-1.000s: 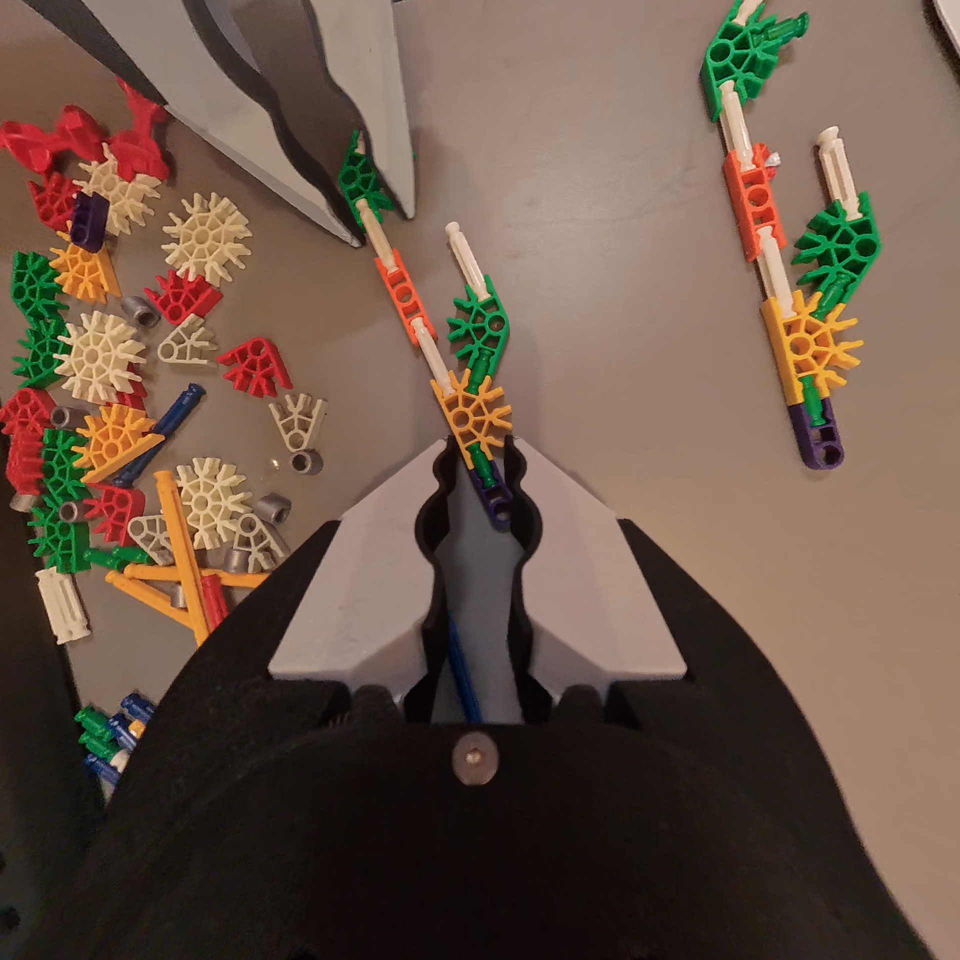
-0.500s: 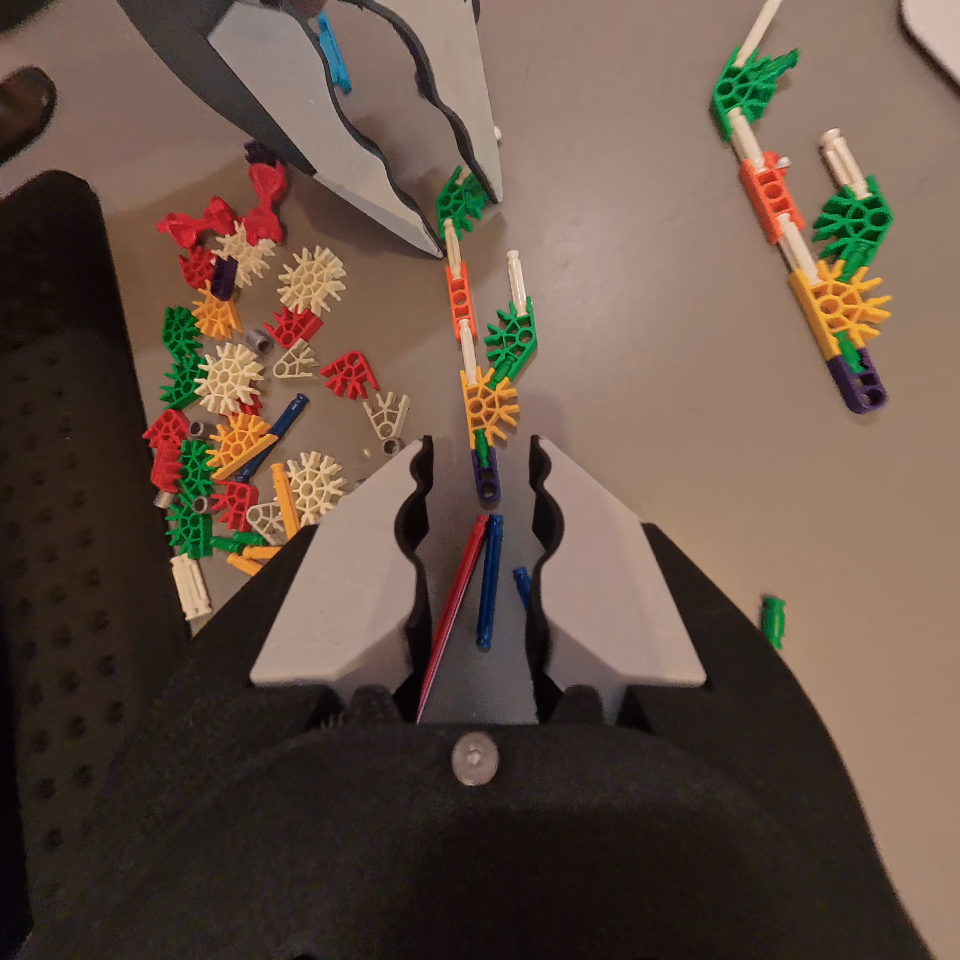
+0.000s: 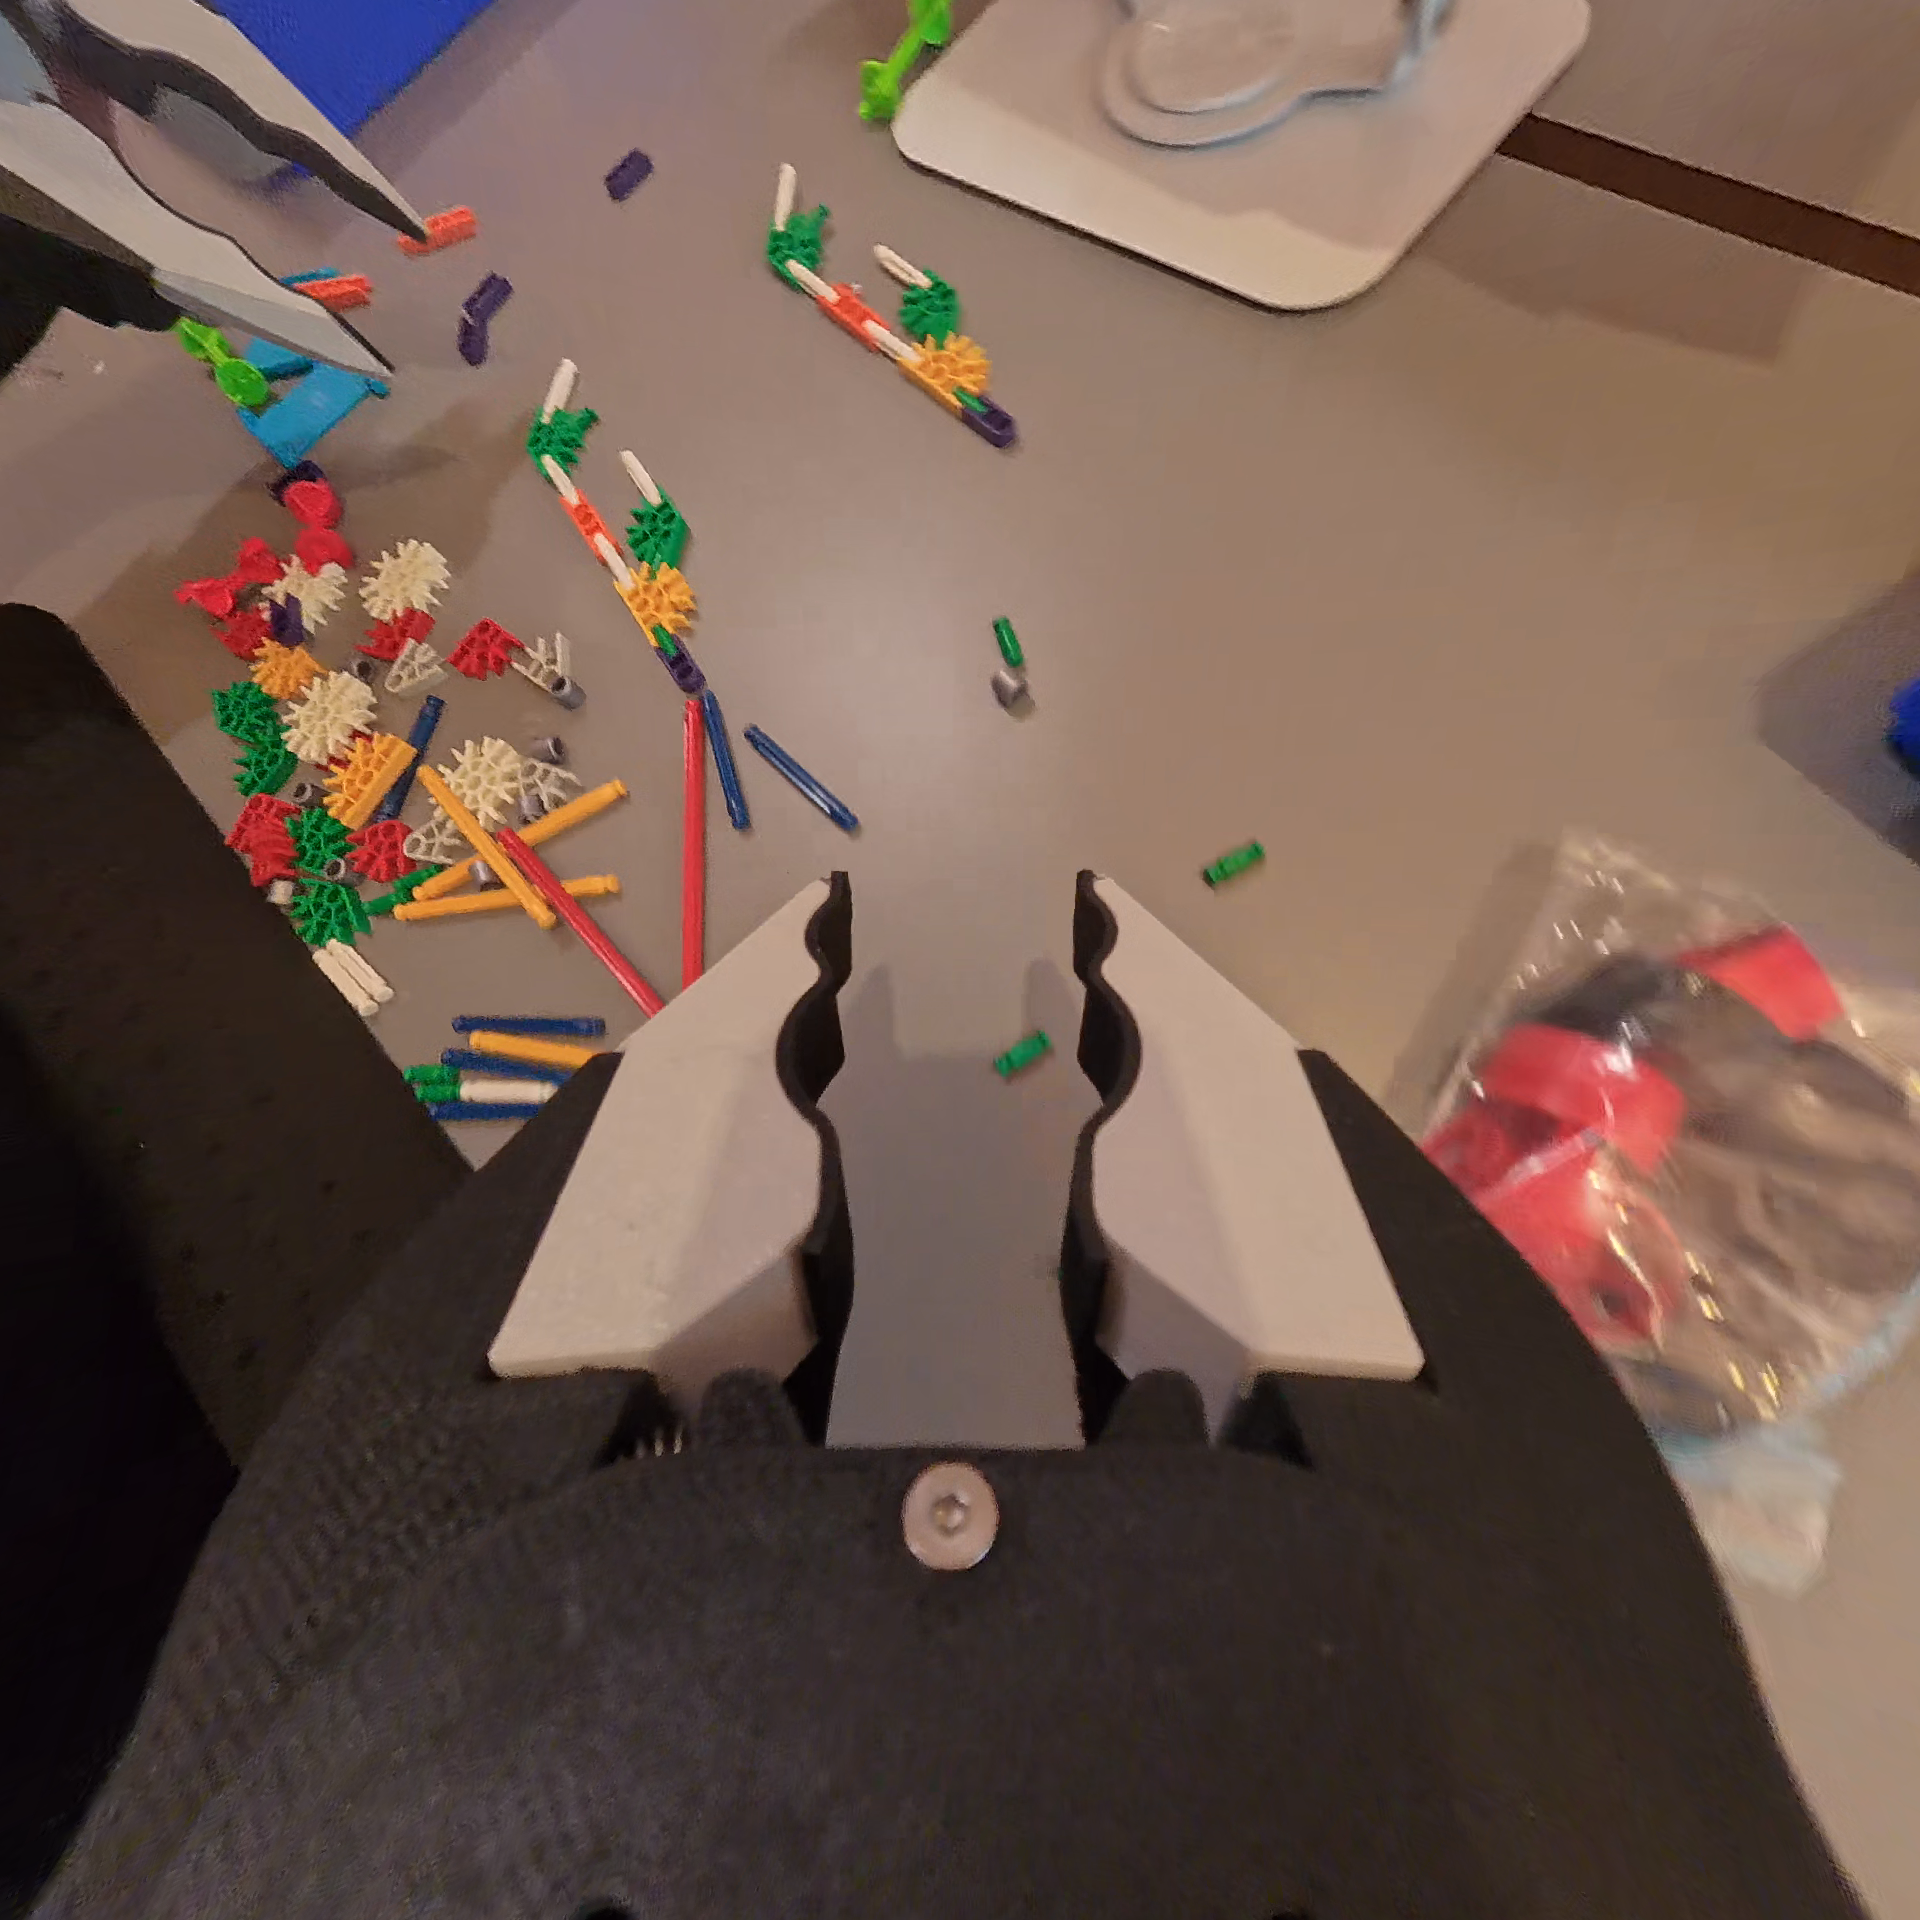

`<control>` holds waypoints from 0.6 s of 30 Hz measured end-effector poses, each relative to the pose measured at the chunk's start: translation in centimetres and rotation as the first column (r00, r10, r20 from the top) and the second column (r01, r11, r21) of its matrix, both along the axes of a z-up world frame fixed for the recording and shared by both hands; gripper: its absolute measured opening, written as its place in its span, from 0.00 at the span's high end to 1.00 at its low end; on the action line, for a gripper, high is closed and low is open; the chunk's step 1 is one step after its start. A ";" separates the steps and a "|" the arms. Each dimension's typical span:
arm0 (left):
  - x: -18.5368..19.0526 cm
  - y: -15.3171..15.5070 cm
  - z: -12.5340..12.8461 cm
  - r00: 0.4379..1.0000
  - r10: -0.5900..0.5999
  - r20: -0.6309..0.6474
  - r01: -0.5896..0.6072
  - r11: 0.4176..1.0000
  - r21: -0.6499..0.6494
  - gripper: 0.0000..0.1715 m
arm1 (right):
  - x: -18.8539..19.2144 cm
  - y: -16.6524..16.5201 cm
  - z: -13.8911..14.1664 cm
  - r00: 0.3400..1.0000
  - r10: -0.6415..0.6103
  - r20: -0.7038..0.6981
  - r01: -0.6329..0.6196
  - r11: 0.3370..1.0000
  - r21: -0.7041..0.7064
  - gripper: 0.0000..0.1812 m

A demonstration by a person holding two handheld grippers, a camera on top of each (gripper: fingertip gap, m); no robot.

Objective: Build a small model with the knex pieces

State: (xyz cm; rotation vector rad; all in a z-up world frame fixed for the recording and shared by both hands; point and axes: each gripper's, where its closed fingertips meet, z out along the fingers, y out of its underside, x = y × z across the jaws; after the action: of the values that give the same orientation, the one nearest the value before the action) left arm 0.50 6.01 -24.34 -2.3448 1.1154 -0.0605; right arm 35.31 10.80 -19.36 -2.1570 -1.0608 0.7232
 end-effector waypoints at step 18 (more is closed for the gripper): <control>-1.1 -3.4 -0.5 0.999 0.012 0.052 -0.009 0.998 -0.055 0.72 | 0.9 -9.0 -5.2 0.982 0.118 0.145 -0.106 0.991 -0.083 0.72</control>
State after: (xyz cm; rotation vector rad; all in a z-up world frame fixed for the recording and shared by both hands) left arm -0.56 2.61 -24.84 -2.3828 1.0889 -0.1491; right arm 36.19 1.81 -24.61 -2.2586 -1.2598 0.6697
